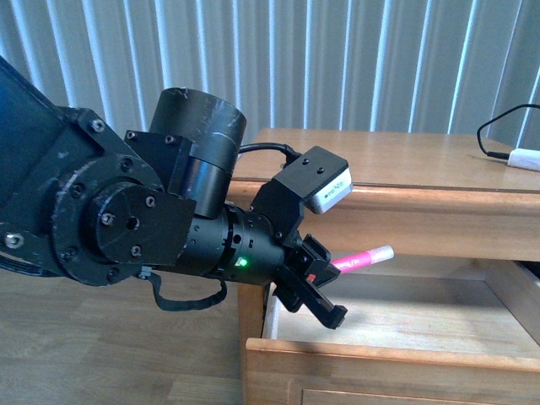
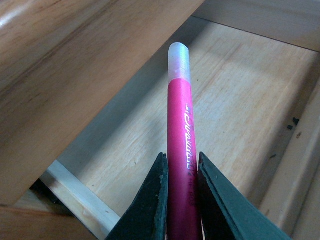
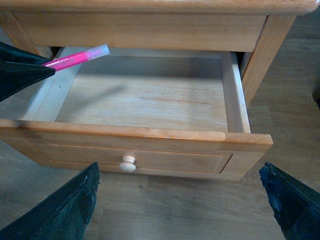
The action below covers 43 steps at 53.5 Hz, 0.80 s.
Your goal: Place pink marker in drawer with both arms
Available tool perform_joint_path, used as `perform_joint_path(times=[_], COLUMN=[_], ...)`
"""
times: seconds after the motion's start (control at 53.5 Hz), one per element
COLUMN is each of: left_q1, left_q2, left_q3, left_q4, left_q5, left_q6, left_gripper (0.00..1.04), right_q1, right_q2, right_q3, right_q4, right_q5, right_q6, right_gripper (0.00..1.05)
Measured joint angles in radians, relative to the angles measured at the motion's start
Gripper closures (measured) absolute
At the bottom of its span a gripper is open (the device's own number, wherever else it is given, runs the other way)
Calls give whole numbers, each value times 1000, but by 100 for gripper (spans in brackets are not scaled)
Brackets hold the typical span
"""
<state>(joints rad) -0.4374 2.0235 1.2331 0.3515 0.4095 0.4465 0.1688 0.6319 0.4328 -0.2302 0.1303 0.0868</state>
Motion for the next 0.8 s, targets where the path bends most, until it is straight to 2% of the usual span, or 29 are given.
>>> perform_joint_path(times=[0.094, 0.131, 0.318, 0.393, 0.524, 0.561, 0.598, 0.804], left_q1=[-7, -8, -14, -17, -23, -23, -19, 47], left_q2=[19, 23, 10, -20, -126, -157, -215, -523], left_q3=[22, 25, -7, -43, -151, -176, -223, -458], left_q4=[11, 12, 74, 100, 205, 219, 244, 268], left_q5=[-20, -22, -57, -86, -238, -267, -306, -354], left_q6=[-3, -3, -34, -40, -21, -28, -49, -165], left_gripper=[90, 84, 45, 34, 9, 5, 6, 6], right_q1=[0, 0, 0, 0, 0, 0, 0, 0], right_q2=[0, 0, 0, 0, 0, 0, 0, 0], right_q3=[0, 0, 0, 0, 0, 0, 0, 0], right_q4=[0, 0, 0, 0, 0, 0, 0, 0], right_q5=[0, 0, 0, 0, 0, 0, 0, 0], right_q6=[0, 0, 0, 0, 0, 0, 0, 0], right_gripper=[9, 9, 9, 9, 9, 9, 9, 9])
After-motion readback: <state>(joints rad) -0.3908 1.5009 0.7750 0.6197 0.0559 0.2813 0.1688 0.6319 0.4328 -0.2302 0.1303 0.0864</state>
